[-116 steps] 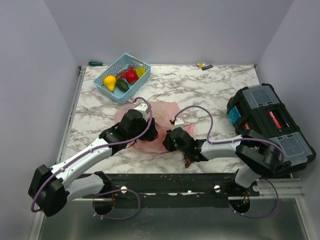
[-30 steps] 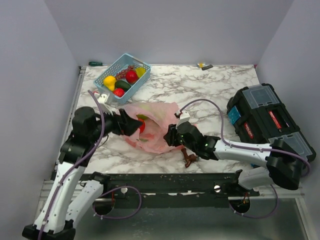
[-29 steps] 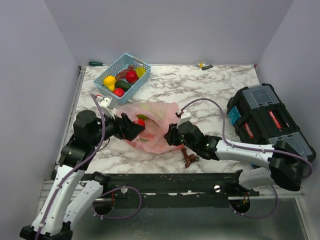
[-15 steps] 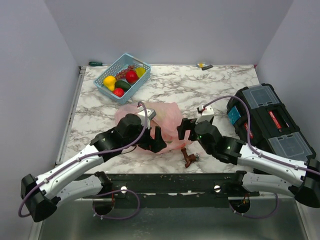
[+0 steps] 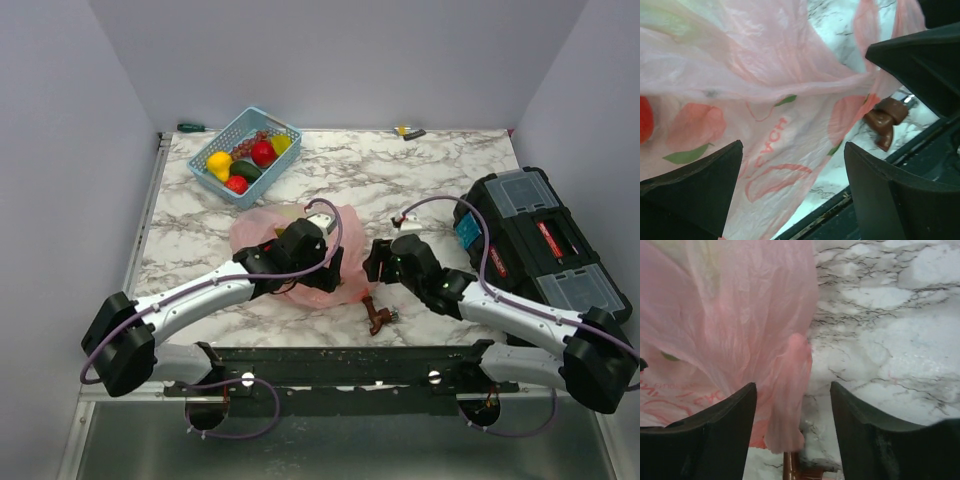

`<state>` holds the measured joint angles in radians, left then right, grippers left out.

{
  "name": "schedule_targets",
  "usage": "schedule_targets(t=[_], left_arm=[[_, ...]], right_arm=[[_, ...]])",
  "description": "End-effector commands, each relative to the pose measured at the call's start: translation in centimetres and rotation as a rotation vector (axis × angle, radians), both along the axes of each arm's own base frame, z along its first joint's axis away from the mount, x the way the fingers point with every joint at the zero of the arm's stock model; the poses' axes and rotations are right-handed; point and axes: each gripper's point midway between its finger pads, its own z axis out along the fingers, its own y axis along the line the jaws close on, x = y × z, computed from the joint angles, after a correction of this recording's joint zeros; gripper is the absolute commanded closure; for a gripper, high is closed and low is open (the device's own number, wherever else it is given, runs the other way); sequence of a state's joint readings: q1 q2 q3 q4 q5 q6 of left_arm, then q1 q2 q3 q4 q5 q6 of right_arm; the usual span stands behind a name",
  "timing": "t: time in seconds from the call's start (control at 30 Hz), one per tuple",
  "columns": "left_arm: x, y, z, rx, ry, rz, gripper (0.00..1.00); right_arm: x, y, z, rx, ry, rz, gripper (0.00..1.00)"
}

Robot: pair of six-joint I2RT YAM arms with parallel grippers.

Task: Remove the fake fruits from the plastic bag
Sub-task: Adjust the plastic bag at the center of the board, then take out the fake fruit from the plastic bag.

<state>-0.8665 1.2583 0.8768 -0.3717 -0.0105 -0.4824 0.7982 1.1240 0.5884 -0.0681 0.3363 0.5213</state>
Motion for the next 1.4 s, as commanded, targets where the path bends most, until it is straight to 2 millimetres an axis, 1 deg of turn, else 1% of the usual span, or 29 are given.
schedule_targets(t=[0.0,0.03,0.07,0.13,0.2,0.27,0.33,0.37,0.43,0.5,0.53,0.6,0.67,0.77,0.9,0.97,1.03,1.13,1.27,1.37], left_arm=[[1.9,0.7,-0.4,0.081,-0.070,0.042,0.20],[1.9,0.9,-0.7,0.100,-0.067,0.051,0.22],[1.9,1.0,-1.0,0.106,-0.066,0.053,0.22],[1.8,1.3,-1.4,0.110,-0.065,0.062,0.23],[1.7,2.1,-1.7,0.119,-0.061,0.094,0.26],[1.6,3.2,-1.9,0.128,-0.070,0.138,0.30],[1.6,4.6,-2.4,0.135,-0.105,0.187,0.31],[1.9,5.3,-2.5,0.138,-0.135,0.209,0.31],[2.2,7.0,-2.9,0.185,-0.158,0.267,0.31],[2.6,8.2,-3.2,0.232,-0.167,0.314,0.31],[2.9,8.6,-3.4,0.243,-0.170,0.323,0.31],[3.6,9.8,-3.6,0.271,-0.185,0.383,0.31],[4.2,10.7,-3.2,0.277,-0.202,0.441,0.31],[5.4,11.3,-2.5,0.242,-0.227,0.494,0.30],[8.1,11.8,-2.4,0.213,-0.229,0.546,0.30],[9.1,12.0,-2.5,0.233,-0.227,0.563,0.28],[10.0,12.2,-2.5,0.255,-0.242,0.578,0.23],[11.0,12.6,-3.1,0.289,-0.229,0.604,0.16],[12.1,12.9,-4.4,0.327,-0.219,0.613,0.13],[12.7,13.0,-5.4,0.355,-0.212,0.611,0.12]], right_arm=[[0.2,2.7,0.8,0.076,-0.019,0.105,0.53],[0.2,2.8,1.0,0.077,-0.015,0.111,0.66],[0.1,2.9,1.3,0.081,-0.018,0.121,0.70],[-0.3,3.1,1.9,0.087,-0.033,0.157,0.75],[-1.0,3.3,3.0,0.117,-0.047,0.188,0.89],[-2.0,3.8,4.7,0.173,-0.062,0.243,0.99],[-3.3,4.4,6.4,0.242,-0.089,0.312,0.99],[-4.4,5.2,7.5,0.294,-0.108,0.383,0.99],[-6.2,6.1,9.0,0.371,-0.132,0.487,0.99],[-7.4,6.8,9.8,0.418,-0.124,0.556,0.99],[-7.7,7.0,9.9,0.432,-0.116,0.569,0.99],[-8.0,7.2,9.5,0.441,-0.103,0.587,0.99],[-7.9,7.4,9.1,0.442,-0.091,0.582,0.99],[-8.2,7.6,9.0,0.441,-0.076,0.601,0.99],[-7.9,7.5,9.2,0.432,-0.101,0.600,0.99],[-7.9,7.6,9.6,0.431,-0.101,0.606,0.99],[-7.9,7.6,9.6,0.436,-0.102,0.604,0.99],[-8.1,7.4,9.4,0.438,-0.093,0.598,0.99],[-8.4,6.9,9.0,0.420,-0.090,0.594,0.99],[-8.0,6.4,8.1,0.396,-0.095,0.564,0.99]])
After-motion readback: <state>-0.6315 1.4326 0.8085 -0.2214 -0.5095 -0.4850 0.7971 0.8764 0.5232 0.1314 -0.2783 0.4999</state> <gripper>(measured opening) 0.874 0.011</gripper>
